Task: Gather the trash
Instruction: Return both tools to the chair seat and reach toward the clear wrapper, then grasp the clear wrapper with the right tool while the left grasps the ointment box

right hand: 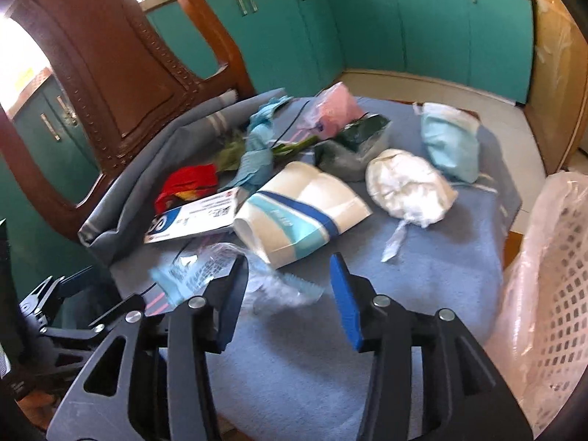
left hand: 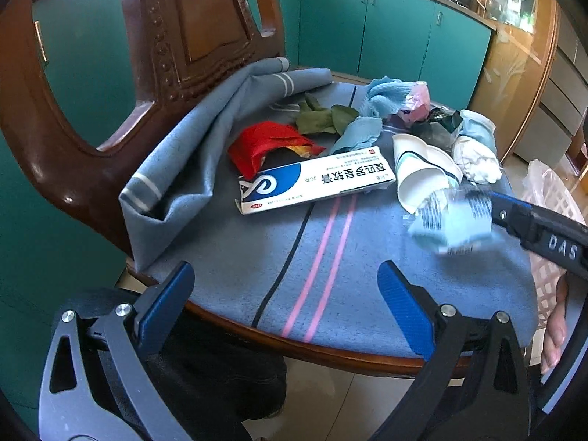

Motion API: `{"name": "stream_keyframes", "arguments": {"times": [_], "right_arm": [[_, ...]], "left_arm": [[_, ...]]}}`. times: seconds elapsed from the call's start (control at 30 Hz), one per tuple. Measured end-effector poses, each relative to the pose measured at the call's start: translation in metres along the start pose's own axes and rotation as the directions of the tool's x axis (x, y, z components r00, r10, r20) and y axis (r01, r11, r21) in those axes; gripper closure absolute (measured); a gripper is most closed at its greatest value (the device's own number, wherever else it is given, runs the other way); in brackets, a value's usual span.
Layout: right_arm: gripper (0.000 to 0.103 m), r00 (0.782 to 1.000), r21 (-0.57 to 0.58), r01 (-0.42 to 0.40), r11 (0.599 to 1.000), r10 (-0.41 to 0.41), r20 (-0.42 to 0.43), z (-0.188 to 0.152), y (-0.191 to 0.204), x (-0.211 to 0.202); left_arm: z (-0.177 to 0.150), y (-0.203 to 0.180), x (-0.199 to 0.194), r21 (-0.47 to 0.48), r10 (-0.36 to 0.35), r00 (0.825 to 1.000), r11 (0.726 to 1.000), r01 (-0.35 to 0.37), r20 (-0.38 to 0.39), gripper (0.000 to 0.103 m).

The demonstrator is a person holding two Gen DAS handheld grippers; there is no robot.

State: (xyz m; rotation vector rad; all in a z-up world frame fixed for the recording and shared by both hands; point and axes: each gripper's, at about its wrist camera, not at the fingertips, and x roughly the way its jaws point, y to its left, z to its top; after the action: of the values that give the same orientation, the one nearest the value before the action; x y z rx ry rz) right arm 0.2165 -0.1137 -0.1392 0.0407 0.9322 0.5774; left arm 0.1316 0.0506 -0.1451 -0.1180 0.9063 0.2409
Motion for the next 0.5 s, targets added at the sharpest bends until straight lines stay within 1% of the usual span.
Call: {"name": "stream_keyframes", "arguments": {"times": [0.03, 0.07, 0.13, 0.23, 0.33, 0.43, 0.5], "right_arm": [[0.073, 1.000, -0.017, -0.009, 1.000, 0.009, -0.011, -0.001, 0.004, 0.002], [0.078, 1.000, -0.030, -0.011, 0.999, 0.010, -0.015, -0.002, 0.008, 0.004], [0.096, 1.000, -0.057, -0.004, 0.998, 0.004, -0.014, -0.003, 0.014, 0.005], [0.099, 1.000, -0.072, 0.007, 0.997, -0.005, 0.024, -0.001, 0.016, -0.002], [0.099, 0.997, -0.040, 0.008, 0.999, -0.005, 0.073, 0.004, 0.007, -0.018], [0.099, 0.993, -0.010, 0.011, 1.000, -0.010, 0.120, 0.008, -0.005, -0.036], [0.099, 0.989, 0.017, 0.021, 1.000, -0.023, 0.146, 0.010, -0.015, -0.046]], "left_arm": [[0.000, 0.001, 0.001, -0.004, 0.001, 1.000, 1.000, -0.001, -0.003, 0.003], [0.000, 0.002, 0.002, -0.008, 0.003, 1.000, 1.000, -0.003, -0.006, 0.003], [0.001, 0.005, 0.002, -0.013, 0.007, 1.000, 1.000, -0.007, -0.006, 0.003], [0.003, 0.007, 0.001, -0.014, 0.011, 1.000, 1.000, -0.011, 0.002, 0.003], [0.009, 0.009, -0.001, -0.012, 0.019, 1.000, 1.000, -0.018, 0.021, 0.003], [0.020, 0.007, 0.001, 0.000, -0.004, 0.998, 1.000, 0.004, 0.055, 0.003], [0.029, 0.001, 0.008, 0.033, -0.017, 0.998, 0.999, 0.015, 0.063, 0.003]]}}
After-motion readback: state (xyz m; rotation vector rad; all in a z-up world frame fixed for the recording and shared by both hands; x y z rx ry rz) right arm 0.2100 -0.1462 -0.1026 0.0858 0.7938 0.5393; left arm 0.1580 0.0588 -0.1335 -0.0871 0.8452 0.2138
